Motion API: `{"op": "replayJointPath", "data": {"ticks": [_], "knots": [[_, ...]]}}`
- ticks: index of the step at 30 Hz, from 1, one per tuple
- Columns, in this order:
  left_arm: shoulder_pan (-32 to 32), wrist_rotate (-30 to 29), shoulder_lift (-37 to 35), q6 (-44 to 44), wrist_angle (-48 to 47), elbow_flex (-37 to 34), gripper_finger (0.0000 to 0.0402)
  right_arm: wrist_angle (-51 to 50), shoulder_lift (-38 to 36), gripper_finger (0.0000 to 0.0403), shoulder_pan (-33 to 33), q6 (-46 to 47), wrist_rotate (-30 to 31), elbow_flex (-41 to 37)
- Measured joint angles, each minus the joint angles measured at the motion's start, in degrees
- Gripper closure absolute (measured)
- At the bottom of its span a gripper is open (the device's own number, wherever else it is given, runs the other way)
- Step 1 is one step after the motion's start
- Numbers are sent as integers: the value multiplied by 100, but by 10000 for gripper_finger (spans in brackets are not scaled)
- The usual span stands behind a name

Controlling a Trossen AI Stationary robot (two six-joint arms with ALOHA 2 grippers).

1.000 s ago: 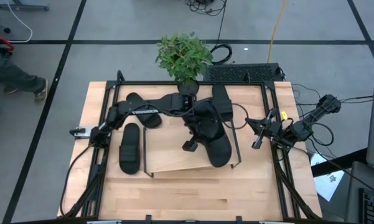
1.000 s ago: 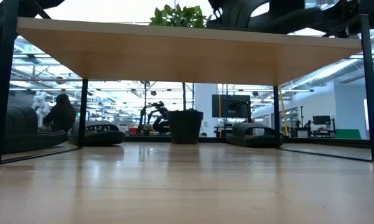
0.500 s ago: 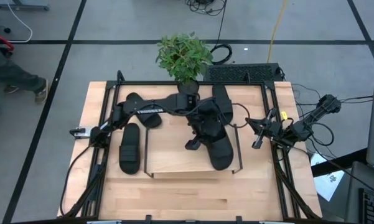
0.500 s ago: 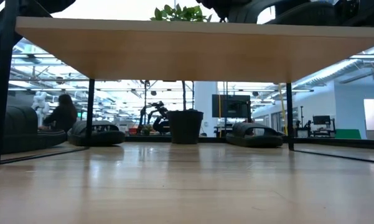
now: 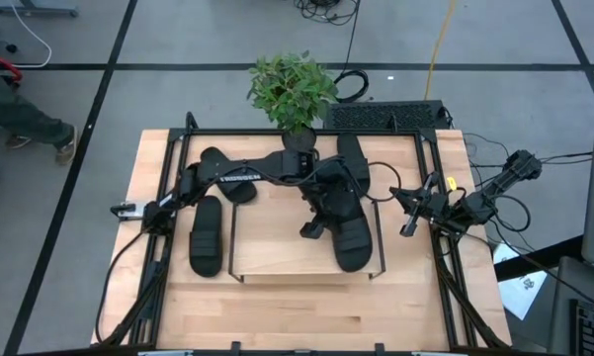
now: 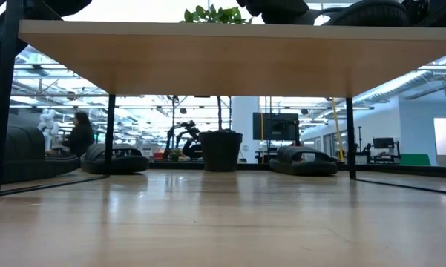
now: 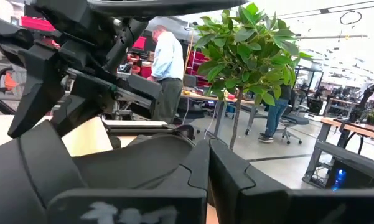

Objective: Pick and place slides into the shelf
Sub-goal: Put the black slipper on the shelf

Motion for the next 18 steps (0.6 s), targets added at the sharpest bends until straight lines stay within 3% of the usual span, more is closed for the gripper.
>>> {"op": "replayJointPath", "data": {"ticks": [9, 18], "knots": [[-145, -182, 0, -164, 311, -4, 216, 0, 1, 403, 0, 23, 0, 0], [-291, -860, -35, -289, 279, 60, 188, -2, 0, 403, 0, 25, 0, 0]]}}
